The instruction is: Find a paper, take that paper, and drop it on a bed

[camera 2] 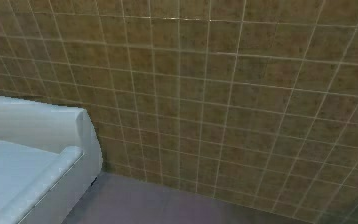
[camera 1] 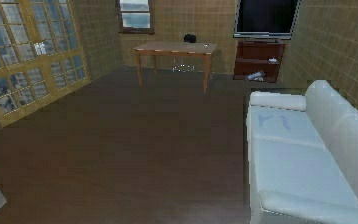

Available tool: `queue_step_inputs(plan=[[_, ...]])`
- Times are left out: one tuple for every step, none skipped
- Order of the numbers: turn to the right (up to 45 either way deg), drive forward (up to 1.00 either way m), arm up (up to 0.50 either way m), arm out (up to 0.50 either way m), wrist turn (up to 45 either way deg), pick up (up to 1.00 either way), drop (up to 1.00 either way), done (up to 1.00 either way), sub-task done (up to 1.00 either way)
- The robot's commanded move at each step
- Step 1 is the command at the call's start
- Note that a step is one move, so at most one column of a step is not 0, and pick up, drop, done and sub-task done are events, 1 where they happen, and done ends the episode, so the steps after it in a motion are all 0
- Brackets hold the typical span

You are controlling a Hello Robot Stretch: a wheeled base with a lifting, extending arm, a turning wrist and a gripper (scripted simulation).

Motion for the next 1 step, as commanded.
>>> queue_step_inputs(plan=[[3.0, 0.00, 0.00, 0.00, 0.0, 0.00, 0.00, 0.00, 0.00]])
